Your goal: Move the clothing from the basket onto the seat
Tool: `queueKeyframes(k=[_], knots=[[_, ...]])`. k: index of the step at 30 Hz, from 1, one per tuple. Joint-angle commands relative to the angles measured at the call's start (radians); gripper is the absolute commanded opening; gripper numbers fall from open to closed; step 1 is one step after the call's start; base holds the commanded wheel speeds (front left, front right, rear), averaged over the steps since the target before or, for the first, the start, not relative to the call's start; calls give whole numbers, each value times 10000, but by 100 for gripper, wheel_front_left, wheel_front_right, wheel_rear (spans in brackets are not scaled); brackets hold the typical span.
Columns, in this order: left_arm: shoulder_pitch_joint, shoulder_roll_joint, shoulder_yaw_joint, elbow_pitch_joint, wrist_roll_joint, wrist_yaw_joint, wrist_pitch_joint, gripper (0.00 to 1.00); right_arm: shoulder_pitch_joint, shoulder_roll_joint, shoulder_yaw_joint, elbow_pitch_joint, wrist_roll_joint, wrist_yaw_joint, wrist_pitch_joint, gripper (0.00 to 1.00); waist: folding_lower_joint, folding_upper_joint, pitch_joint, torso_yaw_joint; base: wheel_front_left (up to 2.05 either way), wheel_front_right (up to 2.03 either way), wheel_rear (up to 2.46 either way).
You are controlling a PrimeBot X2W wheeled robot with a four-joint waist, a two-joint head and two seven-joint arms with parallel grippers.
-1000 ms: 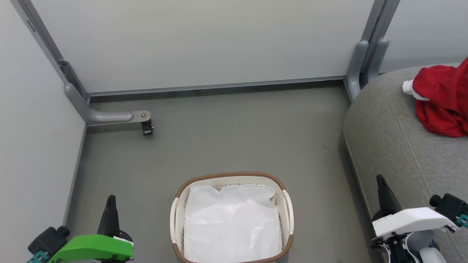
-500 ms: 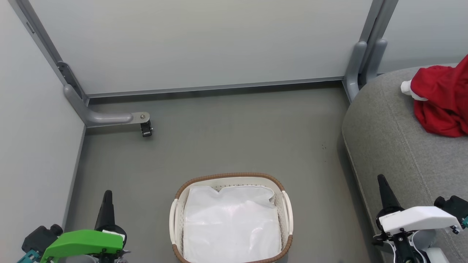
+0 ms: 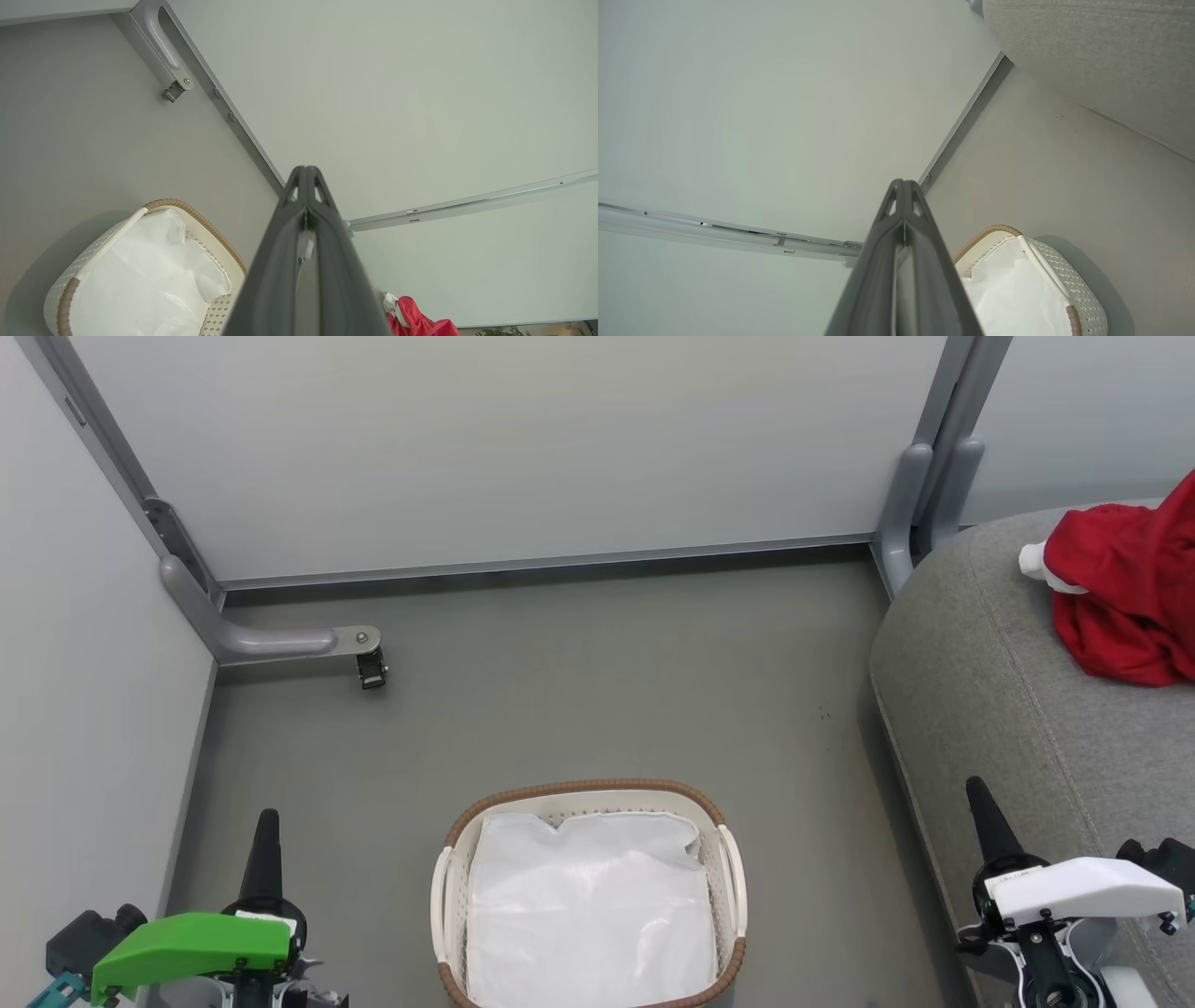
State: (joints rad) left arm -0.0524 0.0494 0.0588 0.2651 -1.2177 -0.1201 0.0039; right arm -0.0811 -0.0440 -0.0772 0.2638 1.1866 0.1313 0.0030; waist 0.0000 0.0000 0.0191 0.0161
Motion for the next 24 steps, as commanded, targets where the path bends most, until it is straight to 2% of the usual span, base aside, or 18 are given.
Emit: queueKeyframes(k=[1,24], knots=[[-236,22,52,-92,-273,-46,68,0,-200,-59,-48,-124,271,-6,74,0,0,0,-4,-4,0,0,0],[-454,20,316,-166,-2099,-91,588,0,-259,-74,-222,-167,2254,-7,605,0,0,0,-73,-73,0,0,0]])
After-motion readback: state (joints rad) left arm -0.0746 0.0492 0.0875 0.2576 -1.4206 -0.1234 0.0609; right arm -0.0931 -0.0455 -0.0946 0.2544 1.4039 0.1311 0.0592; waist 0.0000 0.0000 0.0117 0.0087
